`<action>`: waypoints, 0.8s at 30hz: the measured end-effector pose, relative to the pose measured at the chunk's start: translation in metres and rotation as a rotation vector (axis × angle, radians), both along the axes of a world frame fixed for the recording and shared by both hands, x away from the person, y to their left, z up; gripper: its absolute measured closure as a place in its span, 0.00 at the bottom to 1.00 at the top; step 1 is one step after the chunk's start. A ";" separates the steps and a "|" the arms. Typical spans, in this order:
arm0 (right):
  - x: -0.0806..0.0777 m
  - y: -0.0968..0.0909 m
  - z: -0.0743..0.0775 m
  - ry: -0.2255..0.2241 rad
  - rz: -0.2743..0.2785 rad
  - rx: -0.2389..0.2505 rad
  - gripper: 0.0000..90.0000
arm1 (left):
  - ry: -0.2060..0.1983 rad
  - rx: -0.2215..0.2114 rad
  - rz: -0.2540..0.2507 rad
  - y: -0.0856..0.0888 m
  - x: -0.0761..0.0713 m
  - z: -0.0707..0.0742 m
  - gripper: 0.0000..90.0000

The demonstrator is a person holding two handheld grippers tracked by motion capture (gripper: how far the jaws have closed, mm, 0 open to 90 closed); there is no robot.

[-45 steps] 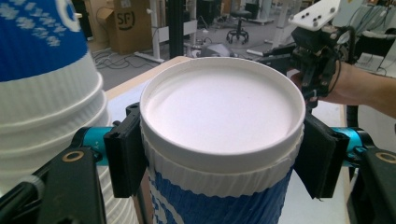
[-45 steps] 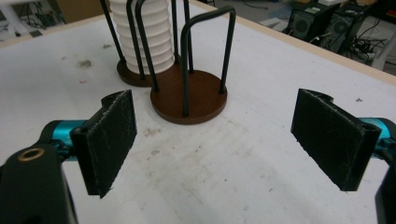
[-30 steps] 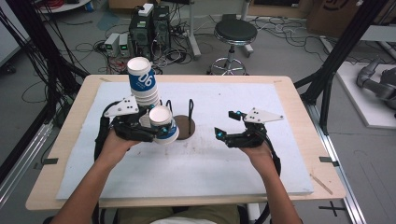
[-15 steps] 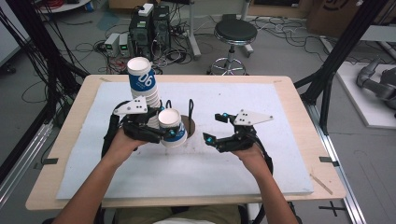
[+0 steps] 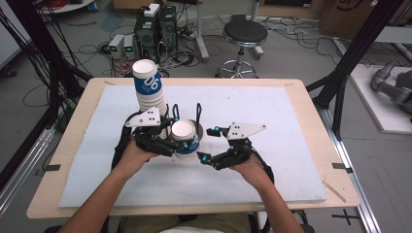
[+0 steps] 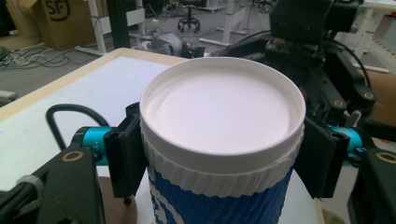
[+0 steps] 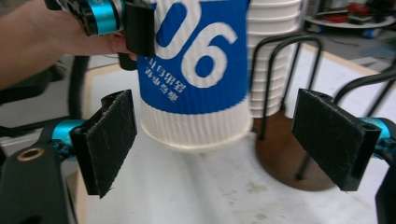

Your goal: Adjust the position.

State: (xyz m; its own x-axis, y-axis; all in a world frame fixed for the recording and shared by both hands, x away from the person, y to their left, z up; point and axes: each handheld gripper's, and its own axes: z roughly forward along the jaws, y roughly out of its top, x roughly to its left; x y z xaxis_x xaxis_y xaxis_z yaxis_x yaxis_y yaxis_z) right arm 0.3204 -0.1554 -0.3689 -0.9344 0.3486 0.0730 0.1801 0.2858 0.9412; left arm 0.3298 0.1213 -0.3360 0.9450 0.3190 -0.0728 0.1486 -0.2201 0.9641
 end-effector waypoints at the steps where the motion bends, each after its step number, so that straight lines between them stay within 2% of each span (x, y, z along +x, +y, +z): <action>1: 0.000 0.002 -0.002 0.007 0.008 -0.001 0.16 | -0.002 -0.001 -0.008 -0.001 0.000 0.000 0.32; 3: 0.000 0.005 -0.005 0.011 0.022 -0.010 0.16 | 0.000 0.002 -0.016 -0.004 -0.002 0.000 0.32; 12: 0.000 0.014 -0.010 0.029 0.071 0.010 0.16 | 0.008 0.003 -0.050 -0.012 -0.007 -0.002 0.32; 15: -0.001 0.020 -0.012 0.032 0.084 0.003 0.16 | 0.020 -0.016 -0.071 -0.014 -0.007 -0.003 0.32; 18: -0.003 0.026 -0.015 0.016 0.097 -0.016 0.16 | 0.020 -0.026 -0.081 -0.014 -0.007 -0.002 0.32; 21: -0.004 0.026 -0.014 -0.002 0.101 -0.015 0.19 | 0.025 -0.036 -0.086 -0.012 -0.006 -0.001 0.32; 24: -0.002 0.022 -0.013 0.011 0.107 0.004 0.22 | 0.034 -0.044 -0.092 -0.010 -0.005 -0.002 0.32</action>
